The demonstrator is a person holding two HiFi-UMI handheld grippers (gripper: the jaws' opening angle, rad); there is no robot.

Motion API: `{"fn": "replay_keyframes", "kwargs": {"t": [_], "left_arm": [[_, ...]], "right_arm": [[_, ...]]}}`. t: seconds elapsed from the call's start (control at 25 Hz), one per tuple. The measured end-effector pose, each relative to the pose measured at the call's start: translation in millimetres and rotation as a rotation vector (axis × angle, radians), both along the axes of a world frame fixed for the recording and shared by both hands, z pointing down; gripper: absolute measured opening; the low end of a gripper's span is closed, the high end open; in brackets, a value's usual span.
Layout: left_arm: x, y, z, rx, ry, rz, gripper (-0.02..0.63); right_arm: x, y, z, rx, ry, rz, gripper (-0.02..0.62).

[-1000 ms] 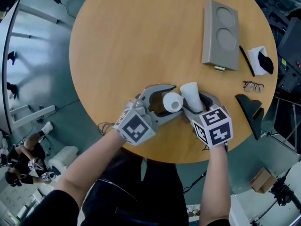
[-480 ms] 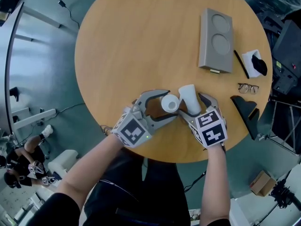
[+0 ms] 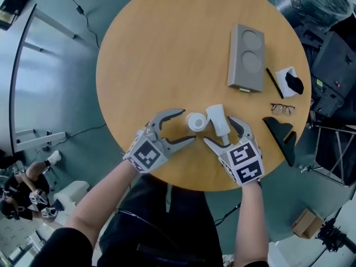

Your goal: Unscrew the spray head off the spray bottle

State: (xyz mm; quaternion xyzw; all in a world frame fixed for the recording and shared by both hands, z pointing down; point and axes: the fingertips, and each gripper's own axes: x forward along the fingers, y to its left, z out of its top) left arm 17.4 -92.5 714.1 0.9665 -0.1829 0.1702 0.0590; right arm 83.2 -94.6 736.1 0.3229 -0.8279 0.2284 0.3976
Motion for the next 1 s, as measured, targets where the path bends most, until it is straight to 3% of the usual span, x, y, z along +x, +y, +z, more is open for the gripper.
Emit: {"fn": "replay_keyframes", "kwargs": {"t": [0.2,0.48,0.56,0.76,0.96,1.0], "left_arm": [[-22,19,-69,0.010,0.011,-0.028,0.331],[-41,52,-180,-0.036,0.138,-0.042,0.291],[-44,62,-207,-0.060,0.152,-0.053,0.264],[-49,71,-271,-0.117,0.199,-0.099,0.250],[-49,77,-327,-0.157,0.277,-0.102,0.236],[-50,78,-333,-0.161,0.278,-0.102,0.230]], "right_arm": [[-19,17,-65,0.085,-0.124,-0.037,0.413],[-37,40,-166,0.198,-0.323,0.000,0.400],[-43,50,-203,0.246,-0.399,-0.005,0.366],[-68,76,-296,0.328,-0.609,-0.049,0.365],[-76,95,-357,0.393,-0.676,-0.093,0.365],[-75,97,-365,0.411,-0.680,-0.096,0.337]]}}
